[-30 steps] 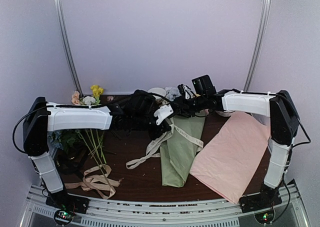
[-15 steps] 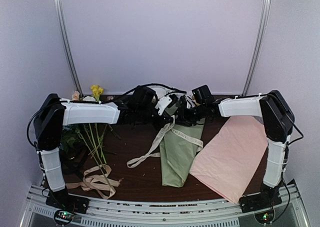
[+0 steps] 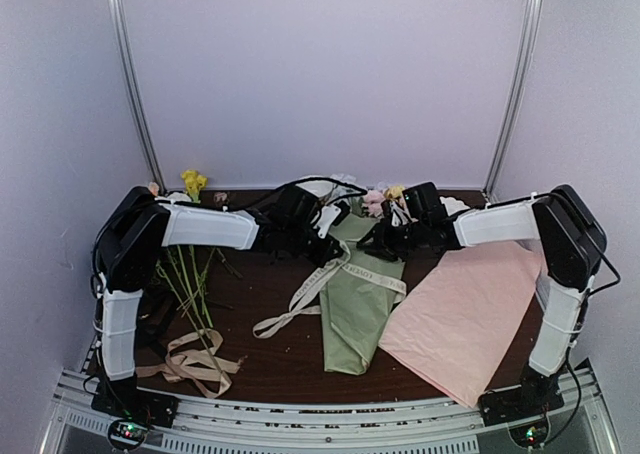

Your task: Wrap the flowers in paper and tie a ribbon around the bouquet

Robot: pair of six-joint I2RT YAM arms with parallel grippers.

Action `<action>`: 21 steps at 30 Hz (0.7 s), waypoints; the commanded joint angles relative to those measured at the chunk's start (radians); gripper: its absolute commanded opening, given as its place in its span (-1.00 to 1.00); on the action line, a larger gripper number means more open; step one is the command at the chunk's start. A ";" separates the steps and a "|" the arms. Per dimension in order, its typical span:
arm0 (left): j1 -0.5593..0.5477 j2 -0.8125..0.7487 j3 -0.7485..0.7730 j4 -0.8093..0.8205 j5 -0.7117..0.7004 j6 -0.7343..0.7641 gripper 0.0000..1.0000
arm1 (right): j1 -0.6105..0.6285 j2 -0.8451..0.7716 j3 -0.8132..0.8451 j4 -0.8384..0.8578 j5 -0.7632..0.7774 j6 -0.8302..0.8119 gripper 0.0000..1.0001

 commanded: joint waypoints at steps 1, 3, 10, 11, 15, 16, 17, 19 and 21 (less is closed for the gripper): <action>0.001 0.018 0.013 0.048 0.023 -0.030 -1.00 | -0.001 -0.077 -0.057 0.089 0.051 0.000 -0.53; 0.001 0.019 0.015 0.045 0.018 -0.028 -1.00 | 0.004 -0.092 -0.087 0.144 0.028 -0.001 -0.55; 0.007 0.023 0.019 0.047 0.031 -0.029 -1.00 | 0.036 -0.035 -0.049 0.122 -0.046 -0.042 -0.41; 0.009 0.021 0.020 0.047 0.031 -0.030 -1.00 | 0.039 -0.026 -0.043 0.122 -0.053 -0.040 -0.44; 0.009 0.021 0.025 0.041 0.035 -0.025 -1.00 | 0.050 0.003 -0.007 0.078 -0.061 -0.057 -0.48; 0.009 0.020 0.025 0.041 0.037 -0.023 -1.00 | 0.052 0.008 0.008 0.058 -0.052 -0.067 -0.47; 0.009 0.020 0.026 0.040 0.037 -0.022 -1.00 | 0.053 0.014 0.018 0.042 -0.045 -0.076 -0.47; 0.008 0.019 0.028 0.038 0.037 -0.021 -1.00 | 0.053 0.028 0.032 0.022 -0.034 -0.084 -0.49; 0.009 0.020 0.029 0.034 0.043 -0.019 -1.00 | 0.053 0.038 0.043 0.007 -0.021 -0.092 -0.65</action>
